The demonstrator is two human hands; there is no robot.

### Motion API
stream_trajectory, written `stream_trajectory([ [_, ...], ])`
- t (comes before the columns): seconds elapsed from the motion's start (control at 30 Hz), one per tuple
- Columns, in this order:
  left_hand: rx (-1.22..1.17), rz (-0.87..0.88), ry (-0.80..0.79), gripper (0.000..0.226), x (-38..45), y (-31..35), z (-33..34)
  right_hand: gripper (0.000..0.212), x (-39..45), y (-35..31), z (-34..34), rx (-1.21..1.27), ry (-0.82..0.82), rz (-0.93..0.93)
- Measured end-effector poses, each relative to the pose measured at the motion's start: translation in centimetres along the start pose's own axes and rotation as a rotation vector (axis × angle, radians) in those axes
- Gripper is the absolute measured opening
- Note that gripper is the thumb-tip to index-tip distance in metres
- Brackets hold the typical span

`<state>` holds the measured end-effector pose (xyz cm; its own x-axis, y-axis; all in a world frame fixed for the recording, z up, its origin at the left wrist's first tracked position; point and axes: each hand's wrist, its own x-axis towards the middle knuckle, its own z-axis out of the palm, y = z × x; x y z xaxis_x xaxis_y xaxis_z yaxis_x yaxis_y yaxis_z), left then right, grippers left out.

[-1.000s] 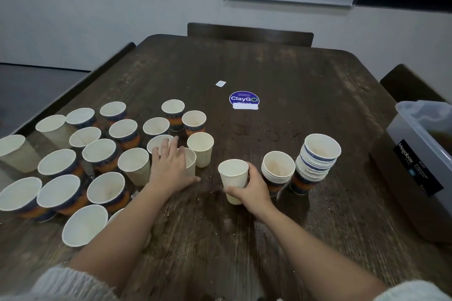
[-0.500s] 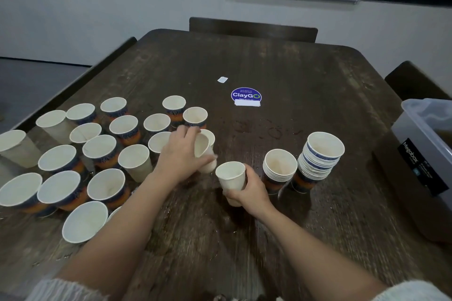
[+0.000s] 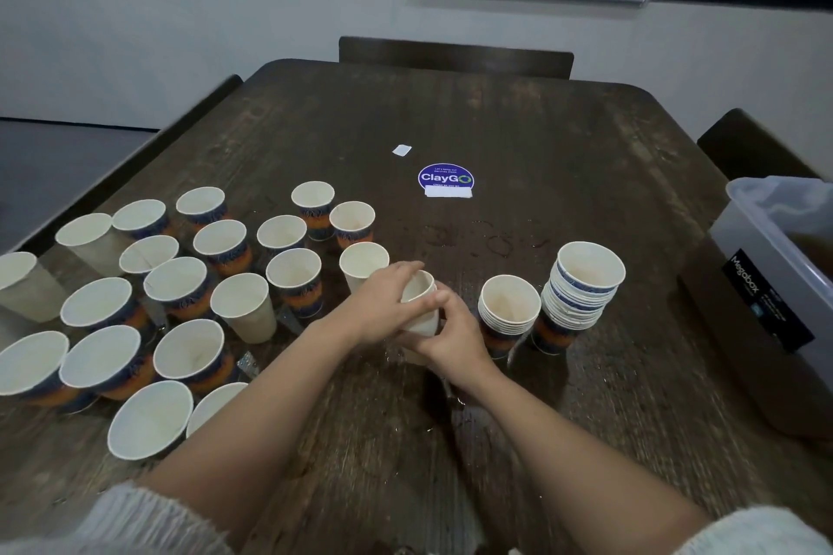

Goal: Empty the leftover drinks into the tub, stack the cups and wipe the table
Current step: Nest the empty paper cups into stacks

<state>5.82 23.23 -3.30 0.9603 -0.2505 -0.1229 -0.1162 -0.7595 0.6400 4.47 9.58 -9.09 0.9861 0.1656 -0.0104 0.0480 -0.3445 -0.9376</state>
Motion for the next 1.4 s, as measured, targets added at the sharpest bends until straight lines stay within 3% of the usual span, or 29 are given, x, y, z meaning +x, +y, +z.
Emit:
stream_trajectory([
  [0.2, -0.034, -0.007, -0.069, 0.082, 1.5, -0.5, -0.1, 0.084, 0.6, 0.1, -0.3, -0.030, 0.021, 0.025],
  [0.3, -0.315, -0.066, 0.170, 0.054, 2.6, -1.3, -1.3, 0.083, 0.9, -0.2, -0.9, -0.049, 0.049, 0.034],
  [0.37, -0.091, -0.151, 0.314, 0.039, 3.4, -2.9, -2.2, 0.073, 0.9, -0.1, -1.2, -0.050, 0.055, 0.031],
  [0.47, 0.464, -0.236, 0.120, 0.036, 3.9, -5.0, -1.9, 0.068, 1.0, 0.2, -1.6, -0.064, 0.035, 0.050],
  [0.5, 0.553, -0.234, 0.063, 0.033, 3.7, -5.5, -1.5, 0.070, 1.1, 0.3, -1.7, -0.072, 0.032, 0.054],
  [0.57, 0.600, -0.165, 0.109, 0.025, 3.4, -6.2, -0.8, 0.075, 1.4, 0.5, -1.6, -0.086, 0.031, 0.056],
  [0.67, 0.463, -0.078, 0.291, 0.022, 3.3, -6.4, -0.6, 0.083, 1.5, 0.8, -1.4, -0.130, -0.001, 0.073],
  [0.83, 0.210, 0.053, 0.509, 0.025, 3.9, -4.9, -2.0, 0.072, 1.6, 1.7, -0.9, -0.258, -0.065, 0.149],
  [0.93, 0.082, 0.094, 0.500, 0.028, 4.2, -3.7, -3.1, 0.073, 1.8, 1.5, -0.6, -0.271, -0.102, 0.178],
  [1.1, -0.058, 0.166, 0.368, 0.016, 3.5, -2.0, -2.8, 0.064, 2.2, 0.2, -0.4, -0.187, -0.022, 0.125],
  [1.27, -0.106, 0.239, 0.268, 0.045, 1.9, -0.9, -0.6, 0.064, 2.8, -1.5, -0.5, -0.110, 0.076, 0.078],
  [1.4, -0.091, 0.228, 0.281, 0.039, 1.3, -1.2, 0.4, 0.067, 2.8, -1.6, -0.4, -0.122, 0.091, 0.072],
])
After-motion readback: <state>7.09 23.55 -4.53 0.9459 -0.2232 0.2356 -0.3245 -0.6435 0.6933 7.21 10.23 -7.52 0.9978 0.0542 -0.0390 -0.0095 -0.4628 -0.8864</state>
